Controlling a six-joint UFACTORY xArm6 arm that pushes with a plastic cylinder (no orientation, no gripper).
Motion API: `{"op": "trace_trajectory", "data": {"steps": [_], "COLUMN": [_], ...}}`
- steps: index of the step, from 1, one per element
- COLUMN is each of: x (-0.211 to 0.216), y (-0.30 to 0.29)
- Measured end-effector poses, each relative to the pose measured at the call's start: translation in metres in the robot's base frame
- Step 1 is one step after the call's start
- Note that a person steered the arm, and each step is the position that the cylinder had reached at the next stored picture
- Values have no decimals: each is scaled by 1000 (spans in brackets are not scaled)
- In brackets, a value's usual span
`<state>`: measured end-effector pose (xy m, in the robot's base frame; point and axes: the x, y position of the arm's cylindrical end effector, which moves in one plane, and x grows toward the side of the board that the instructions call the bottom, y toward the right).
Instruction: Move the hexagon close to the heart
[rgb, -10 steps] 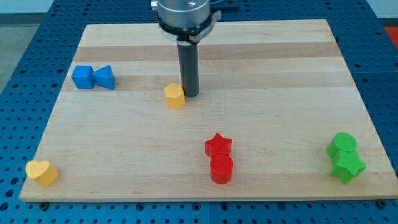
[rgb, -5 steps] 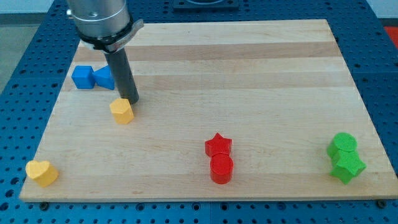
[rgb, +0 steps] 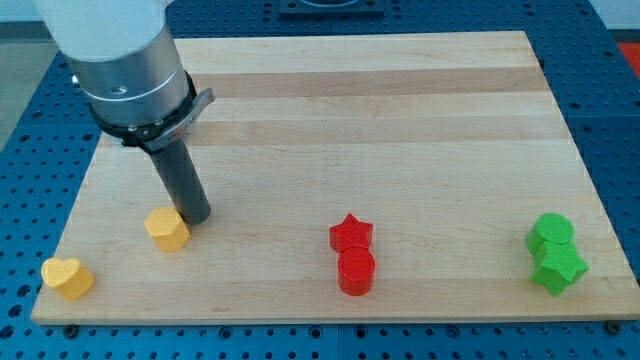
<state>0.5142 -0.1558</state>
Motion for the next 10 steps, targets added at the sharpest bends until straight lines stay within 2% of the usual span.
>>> {"op": "trace_trajectory", "data": {"steps": [3, 5, 10], "x": [32, 48, 50], "y": [-6, -31, -50]}}
